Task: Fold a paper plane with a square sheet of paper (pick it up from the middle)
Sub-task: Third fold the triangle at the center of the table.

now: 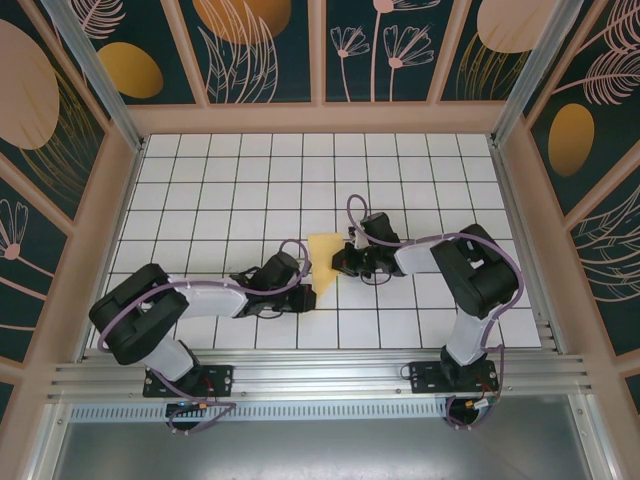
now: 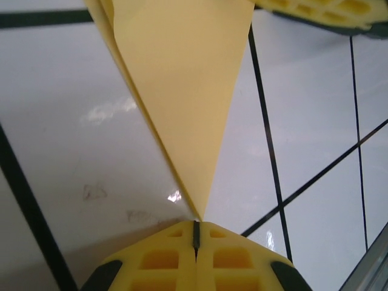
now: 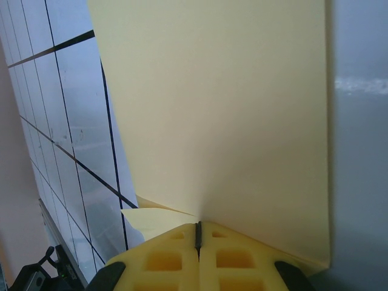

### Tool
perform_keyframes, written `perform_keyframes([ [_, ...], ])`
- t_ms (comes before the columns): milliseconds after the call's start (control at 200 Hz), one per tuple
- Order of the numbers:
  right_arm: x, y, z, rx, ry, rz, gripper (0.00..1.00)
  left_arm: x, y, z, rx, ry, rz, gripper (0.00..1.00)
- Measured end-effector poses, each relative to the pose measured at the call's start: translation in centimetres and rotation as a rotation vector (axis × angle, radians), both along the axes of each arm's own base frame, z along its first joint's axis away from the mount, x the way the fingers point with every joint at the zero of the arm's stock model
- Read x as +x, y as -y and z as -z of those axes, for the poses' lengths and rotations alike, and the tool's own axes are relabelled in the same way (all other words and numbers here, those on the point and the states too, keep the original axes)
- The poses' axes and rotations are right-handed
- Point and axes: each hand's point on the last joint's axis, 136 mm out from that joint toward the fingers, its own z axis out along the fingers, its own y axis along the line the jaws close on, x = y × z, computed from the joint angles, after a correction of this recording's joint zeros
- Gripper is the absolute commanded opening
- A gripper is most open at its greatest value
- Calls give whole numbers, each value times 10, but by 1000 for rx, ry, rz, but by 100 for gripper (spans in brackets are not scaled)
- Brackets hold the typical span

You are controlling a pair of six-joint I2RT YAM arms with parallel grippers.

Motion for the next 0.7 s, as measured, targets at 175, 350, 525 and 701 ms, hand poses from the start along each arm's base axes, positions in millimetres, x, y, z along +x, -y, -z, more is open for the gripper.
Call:
perform_keyframes([
  [175, 0, 0, 0, -1, -2, 1, 5, -9, -9, -14, 12, -11, 5, 7],
  [350, 0, 0, 0, -1, -2, 0, 4, 15, 6, -45, -39, 60, -35, 8],
  [525, 0, 0, 0, -1, -3, 3, 5, 55, 26, -55, -53, 105, -83, 4],
  [701, 1, -2, -2, -2, -5, 5, 6, 60, 21, -20, 23, 62, -110, 1],
])
